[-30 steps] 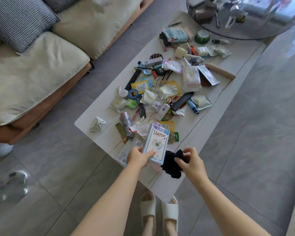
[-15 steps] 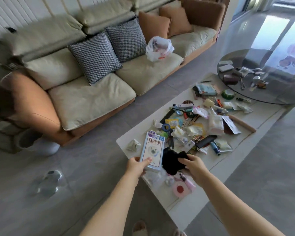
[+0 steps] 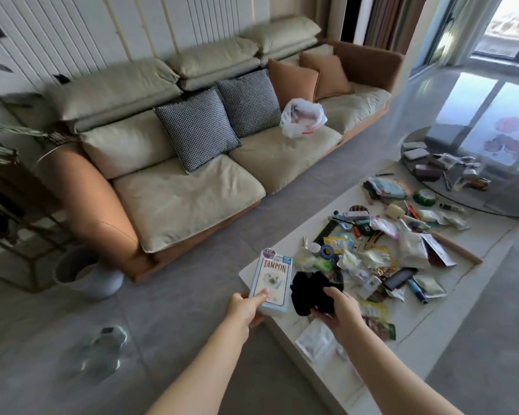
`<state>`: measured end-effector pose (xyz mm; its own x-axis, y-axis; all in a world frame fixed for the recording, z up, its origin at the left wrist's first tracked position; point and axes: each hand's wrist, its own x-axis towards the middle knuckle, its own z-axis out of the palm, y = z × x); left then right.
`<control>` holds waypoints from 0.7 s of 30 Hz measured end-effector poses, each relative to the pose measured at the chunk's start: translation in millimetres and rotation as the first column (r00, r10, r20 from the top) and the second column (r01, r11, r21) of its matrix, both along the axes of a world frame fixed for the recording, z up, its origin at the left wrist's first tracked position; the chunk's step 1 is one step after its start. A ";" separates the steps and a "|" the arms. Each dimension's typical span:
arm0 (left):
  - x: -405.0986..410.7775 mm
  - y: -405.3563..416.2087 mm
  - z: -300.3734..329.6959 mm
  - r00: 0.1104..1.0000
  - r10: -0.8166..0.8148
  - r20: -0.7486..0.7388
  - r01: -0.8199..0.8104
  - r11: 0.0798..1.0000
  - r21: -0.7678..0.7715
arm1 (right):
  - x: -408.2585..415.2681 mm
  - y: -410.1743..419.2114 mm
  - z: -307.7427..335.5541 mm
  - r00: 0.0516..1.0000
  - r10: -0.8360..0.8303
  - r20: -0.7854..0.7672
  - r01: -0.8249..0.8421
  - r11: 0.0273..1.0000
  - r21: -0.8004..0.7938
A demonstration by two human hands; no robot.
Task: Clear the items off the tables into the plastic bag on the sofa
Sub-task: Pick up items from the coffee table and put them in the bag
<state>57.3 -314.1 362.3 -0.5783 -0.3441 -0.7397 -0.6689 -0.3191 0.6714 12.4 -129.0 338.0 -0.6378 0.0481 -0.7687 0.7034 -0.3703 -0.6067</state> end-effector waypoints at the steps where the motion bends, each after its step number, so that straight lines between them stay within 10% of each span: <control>1: -2.3 -14.5 0.3 1.000 0.014 -0.008 -0.014 1.000 0.010 | -1.0 -13.3 1.6 1.000 -0.025 -0.002 0.025 0.999 -0.028; 21: -151.9 -178.8 7.1 0.985 0.156 -0.068 -0.148 0.983 0.110 | -157.3 -173.5 7.0 0.998 0.061 0.002 -0.060 0.991 -0.122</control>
<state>-94.5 -493.0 369.4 -0.5807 -0.3555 -0.7324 -0.5559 -0.4841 0.6757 -144.9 -302.6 345.0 -0.6324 -0.0842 -0.7700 0.7298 -0.3978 -0.5560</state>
